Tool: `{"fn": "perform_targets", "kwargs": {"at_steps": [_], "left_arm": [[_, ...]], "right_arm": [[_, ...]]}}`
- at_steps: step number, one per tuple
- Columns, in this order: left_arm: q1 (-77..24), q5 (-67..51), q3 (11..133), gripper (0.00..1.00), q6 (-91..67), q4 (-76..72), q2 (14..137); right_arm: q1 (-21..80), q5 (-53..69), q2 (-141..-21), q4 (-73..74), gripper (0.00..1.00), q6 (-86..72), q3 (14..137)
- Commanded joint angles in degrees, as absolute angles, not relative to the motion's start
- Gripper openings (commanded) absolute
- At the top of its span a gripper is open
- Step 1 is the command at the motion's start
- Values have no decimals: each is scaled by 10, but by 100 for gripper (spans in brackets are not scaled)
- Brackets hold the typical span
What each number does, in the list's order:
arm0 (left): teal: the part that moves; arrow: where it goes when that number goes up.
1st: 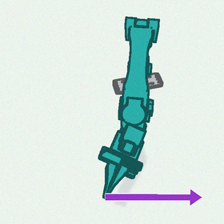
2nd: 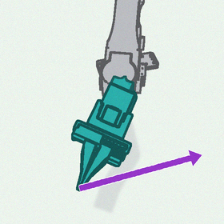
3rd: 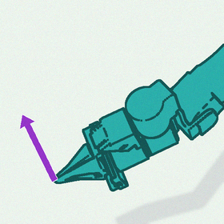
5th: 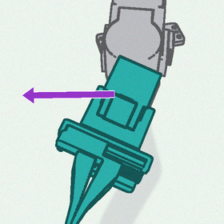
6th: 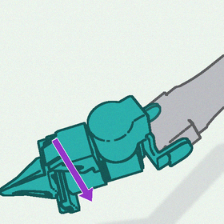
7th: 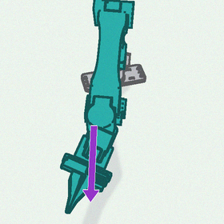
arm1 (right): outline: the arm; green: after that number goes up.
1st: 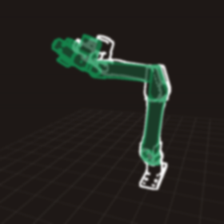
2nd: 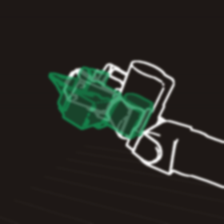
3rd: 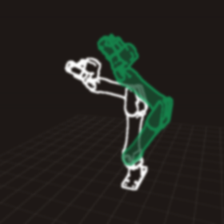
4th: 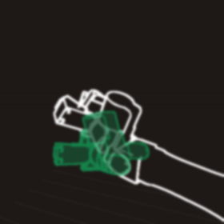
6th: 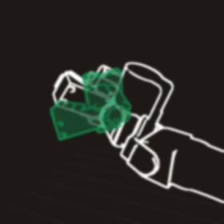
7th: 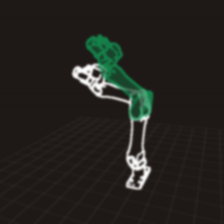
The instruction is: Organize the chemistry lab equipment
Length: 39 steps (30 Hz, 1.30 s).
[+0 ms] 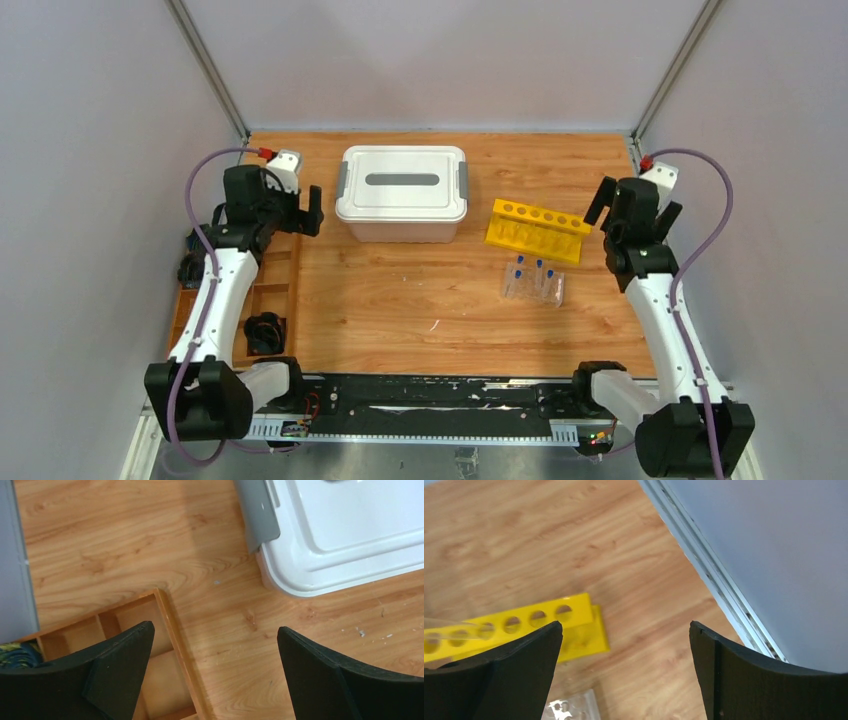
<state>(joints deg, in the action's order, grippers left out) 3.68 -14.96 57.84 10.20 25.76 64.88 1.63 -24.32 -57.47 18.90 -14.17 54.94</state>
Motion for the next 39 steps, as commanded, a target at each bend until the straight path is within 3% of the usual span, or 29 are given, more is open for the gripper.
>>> {"fn": "perform_targets", "kwargs": {"at_steps": [1,10,20,34,37,39], "left_arm": [[40,-160,513,100,80,170,647],[39,-173,320,100,24,-119,677],[39,-150,257,100,16,-282,761],[27,-64,114,100,15,-580,752],[20,-55,57,100,12,-750,803],[19,-47,67,100,15,-692,775]], "right_arm": [[-13,-330,-542,77,100,-91,457],[-21,-368,-576,-93,100,-106,317],[-25,-392,-640,-177,99,-130,249],[-26,-220,-642,-356,100,-63,183],[-26,-184,-665,-396,100,-42,158],[-25,-184,-673,-488,100,-46,111]]}}
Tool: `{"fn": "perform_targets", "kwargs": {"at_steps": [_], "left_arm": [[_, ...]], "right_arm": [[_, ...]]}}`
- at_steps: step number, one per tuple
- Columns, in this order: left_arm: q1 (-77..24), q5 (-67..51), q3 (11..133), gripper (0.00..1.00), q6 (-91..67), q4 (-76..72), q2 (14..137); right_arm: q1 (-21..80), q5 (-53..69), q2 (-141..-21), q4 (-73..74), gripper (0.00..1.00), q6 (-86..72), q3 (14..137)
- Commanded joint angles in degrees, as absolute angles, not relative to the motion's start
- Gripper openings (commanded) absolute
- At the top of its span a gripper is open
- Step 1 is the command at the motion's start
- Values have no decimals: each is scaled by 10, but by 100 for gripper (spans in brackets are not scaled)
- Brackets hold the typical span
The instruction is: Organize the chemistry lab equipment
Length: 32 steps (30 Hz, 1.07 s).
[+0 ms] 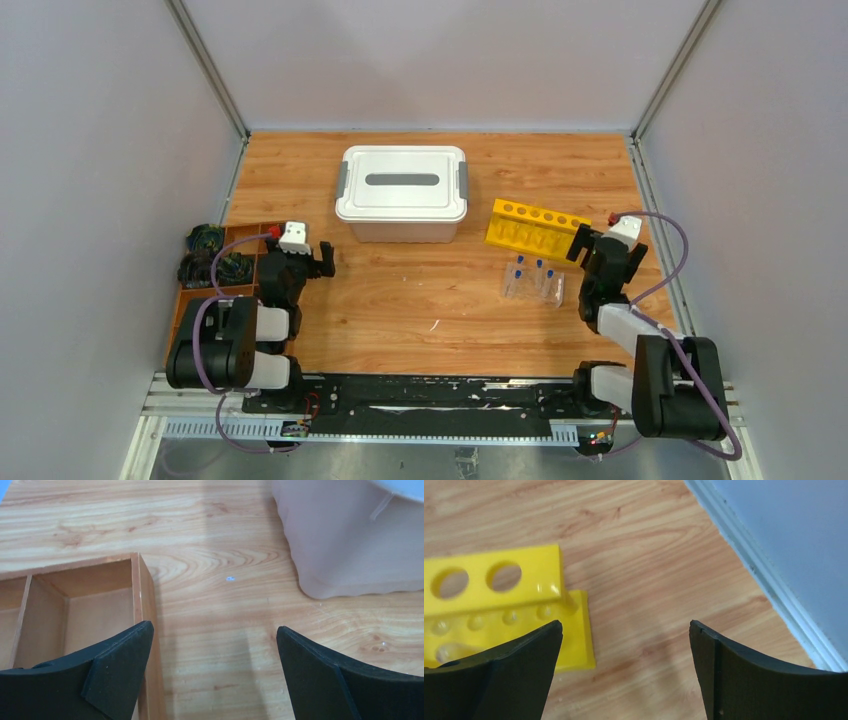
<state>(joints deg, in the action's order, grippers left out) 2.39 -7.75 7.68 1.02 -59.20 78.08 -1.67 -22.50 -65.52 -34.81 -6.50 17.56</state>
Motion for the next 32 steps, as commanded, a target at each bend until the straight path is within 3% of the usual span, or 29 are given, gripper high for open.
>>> {"fn": "perform_targets", "kwargs": {"at_steps": [1,5,8,12,32], "left_arm": [[18,-38,79,100,16,-651,767],[18,-43,101,100,11,-644,788],[18,-45,105,100,13,-634,786],[18,-45,104,100,12,-631,786],[11,-37,110,100,18,-623,788]], "right_arm": [[-25,-183,-681,-522,100,-46,94],[-17,-107,-739,-588,100,-5,88],[-11,-76,-822,-729,100,32,70],[-3,-95,-785,-553,100,23,131],[-2,-75,-793,-557,100,39,135]]}}
